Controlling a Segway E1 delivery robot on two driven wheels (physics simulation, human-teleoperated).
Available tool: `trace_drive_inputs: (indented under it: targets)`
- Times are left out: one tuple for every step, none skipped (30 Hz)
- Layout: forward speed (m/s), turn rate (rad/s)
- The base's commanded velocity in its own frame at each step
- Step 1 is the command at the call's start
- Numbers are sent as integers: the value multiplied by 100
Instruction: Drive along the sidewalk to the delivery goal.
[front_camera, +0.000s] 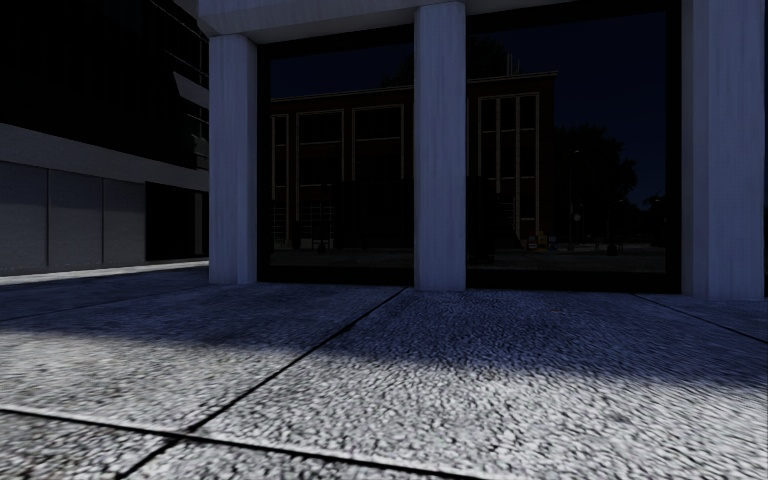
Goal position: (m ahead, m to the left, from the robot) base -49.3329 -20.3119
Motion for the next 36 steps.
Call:
trace_drive_inputs:
  targets:
    - [0, 0]
    - [0, 0]
    - [0, 0]
    - [0, 0]
    - [0, 0]
    - [0, 0]
    - [0, 0]
    - [0, 0]
    - [0, 0]
    - [0, 0]
    - [0, 0]
    - [0, 0]
    - [0, 0]
    - [0, 0]
    - [0, 0]
    - [0, 0]
    - [0, 0]
    - [0, 0]
    - [0, 0]
    - [0, 0]
    - [0, 0]
    - [0, 0]
    - [0, 0]
    - [0, 0]
    - [0, 0]
    - [0, 0]
    - [0, 0]
    - [0, 0]
    - [0, 0]
    - [0, 0]
    - [18, -21]
    - [54, -38]
    - [54, -38]
    - [132, -51]
    - [162, -58]
    - [172, -60]
